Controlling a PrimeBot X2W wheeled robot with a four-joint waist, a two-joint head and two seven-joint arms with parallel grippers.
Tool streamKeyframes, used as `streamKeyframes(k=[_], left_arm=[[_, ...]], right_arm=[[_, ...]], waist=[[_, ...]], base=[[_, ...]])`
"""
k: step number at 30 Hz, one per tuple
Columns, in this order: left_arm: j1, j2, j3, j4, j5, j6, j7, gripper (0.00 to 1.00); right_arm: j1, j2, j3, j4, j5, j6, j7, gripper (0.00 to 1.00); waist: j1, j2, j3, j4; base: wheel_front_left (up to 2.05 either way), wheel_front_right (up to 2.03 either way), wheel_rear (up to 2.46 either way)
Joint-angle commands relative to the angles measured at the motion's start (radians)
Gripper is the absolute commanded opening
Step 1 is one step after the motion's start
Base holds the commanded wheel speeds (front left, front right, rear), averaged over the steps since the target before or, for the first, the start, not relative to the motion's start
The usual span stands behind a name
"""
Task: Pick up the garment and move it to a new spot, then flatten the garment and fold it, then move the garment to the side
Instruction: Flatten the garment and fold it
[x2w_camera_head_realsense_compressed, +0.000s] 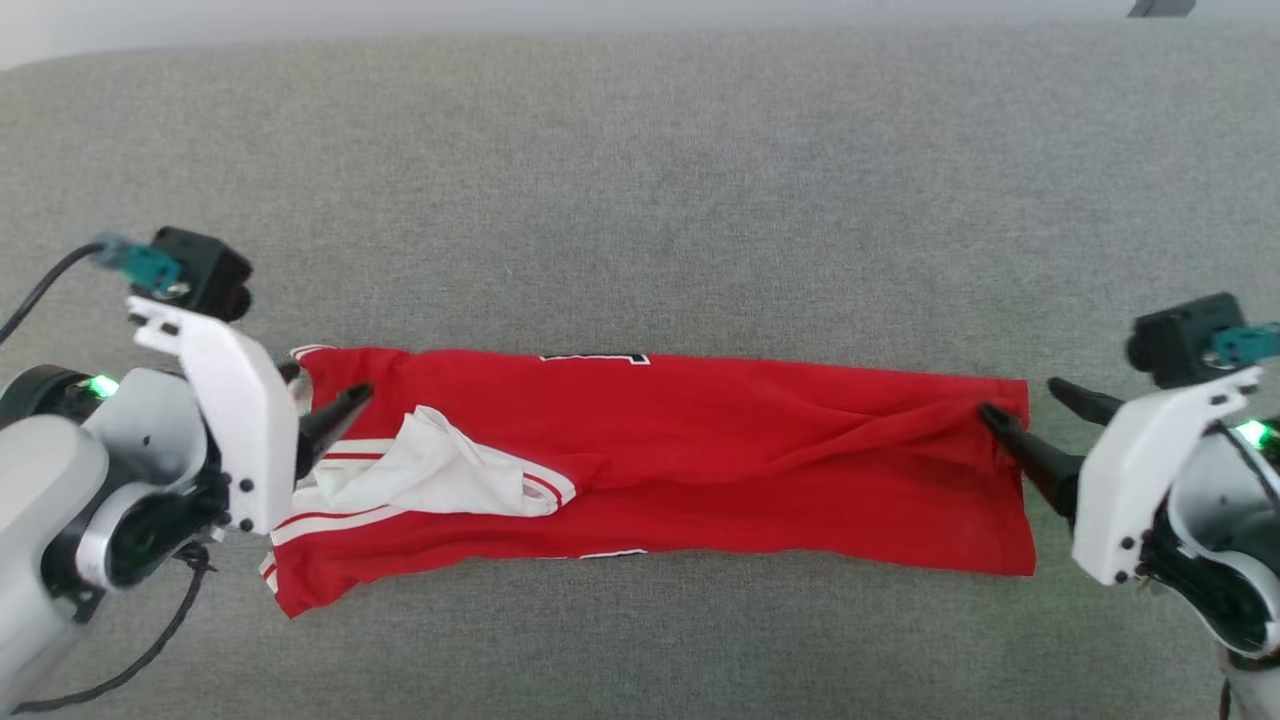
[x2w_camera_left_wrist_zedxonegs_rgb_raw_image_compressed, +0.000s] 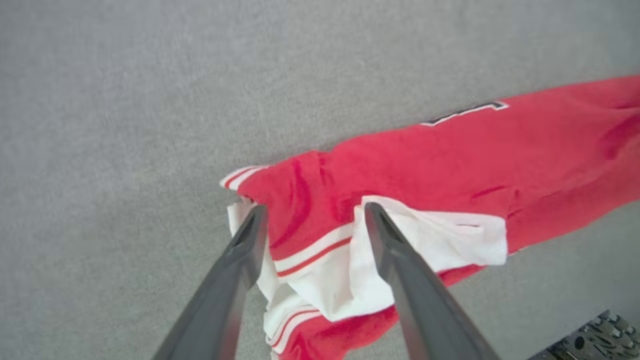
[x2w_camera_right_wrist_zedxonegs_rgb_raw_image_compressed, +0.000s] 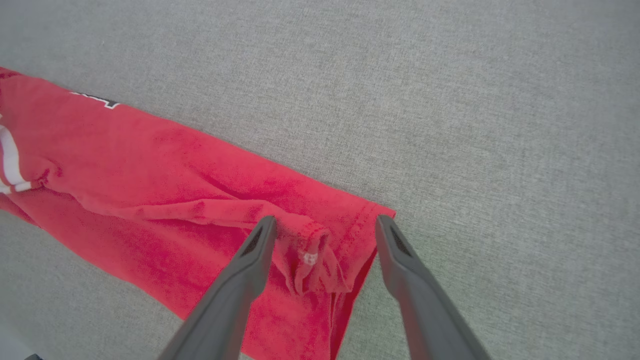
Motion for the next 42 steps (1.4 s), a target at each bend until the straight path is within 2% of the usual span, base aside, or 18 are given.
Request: streamKeyframes(k=[1, 7, 10, 12, 16, 19, 23, 26, 29, 32, 33, 34, 42], left_arm=[[0.022, 0.008, 0.012, -0.01, 0.021, -0.007, -0.042, 1.0], [0.117, 0.032, 0.072, -0.049, 0.059, -0.008, -0.319, 1.0], [0.167, 0.05, 0.096, -0.06, 0.101, 0.013, -0.454, 1.0], [0.201, 0.052, 0.121, -0.056, 0.107, 0.049, -0.547, 1.0], [0.27, 0.048, 0.151, -0.069, 0.128, 0.09, -0.697, 1.0], [0.316, 0.034, 0.174, -0.063, 0.144, 0.12, -0.755, 1.0], [0.38, -0.002, 0.235, -0.047, 0.166, 0.147, -0.782, 1.0], [0.434, -0.058, 0.323, -0.049, 0.231, 0.155, -0.784, 1.0], [0.517, -0.126, 0.438, -0.043, 0.301, 0.146, -0.784, 1.0], [0.603, -0.208, 0.557, -0.044, 0.378, 0.116, -0.785, 1.0], [0.631, -0.232, 0.592, -0.041, 0.409, 0.101, -0.785, 1.0], [0.656, -0.26, 0.627, -0.041, 0.428, 0.082, -0.785, 1.0], [0.813, -0.452, 0.86, -0.003, 0.587, -0.063, -0.785, 1.0]], right_arm=[[0.018, 0.015, -0.024, -0.011, -0.004, -0.001, 0.004, 1.0], [0.071, 0.068, -0.146, -0.039, -0.025, -0.001, 0.045, 1.0], [0.084, 0.078, -0.179, -0.034, -0.032, -0.001, 0.062, 1.0], [0.083, 0.087, -0.188, -0.017, -0.027, -0.001, 0.069, 1.0], [0.062, 0.088, -0.193, 0.039, -0.03, -0.001, 0.075, 1.0], [0.042, 0.084, -0.182, 0.1, -0.023, -0.001, 0.078, 1.0], [0.01, 0.091, -0.146, 0.194, -0.001, -0.001, 0.085, 1.0], [-0.01, 0.101, -0.112, 0.271, 0.026, -0.001, 0.098, 1.0], [-0.022, 0.116, -0.063, 0.342, 0.054, 0.0, 0.124, 1.0], [-0.03, 0.12, -0.022, 0.397, 0.078, 0.002, 0.14, 1.0], [-0.032, 0.118, -0.007, 0.408, 0.09, 0.003, 0.144, 0.42], [-0.036, 0.115, 0.007, 0.414, 0.103, 0.003, 0.144, 0.0], [-0.058, 0.082, -0.029, 0.41, 0.199, 0.002, 0.142, 0.0]], waist=[[0.0, -0.0001, -0.008, 0.001], [0.0, -0.0001, -0.026, 0.009], [0.0, -0.0001, -0.027, 0.017], [0.0, -0.0001, -0.024, 0.022], [0.0, -0.0001, -0.016, 0.039], [0.0, -0.0001, -0.01, 0.054], [0.0, -0.0001, -0.006, 0.075], [0.0, -0.0001, -0.007, 0.094], [0.0, -0.0001, -0.009, 0.11], [0.0, -0.0001, -0.014, 0.126], [0.0, -0.0001, -0.016, 0.132], [0.0, -0.0001, -0.018, 0.137], [0.0, -0.0001, -0.054, 0.16]], base=[[0.0, 0.0, 0.0], [0.0, 0.0, 0.0], [0.0, 0.0, 0.0], [0.0, 0.0, 0.0], [0.0, 0.0, 0.0], [0.0, 0.0, 0.0], [0.0, 0.0, 0.0], [0.0, 0.0, 0.0], [0.0, 0.0, 0.0], [0.0, 0.0, 0.0], [0.0, 0.0, 0.0], [0.0, 0.0, 0.0], [0.0, 0.0, 0.0]])
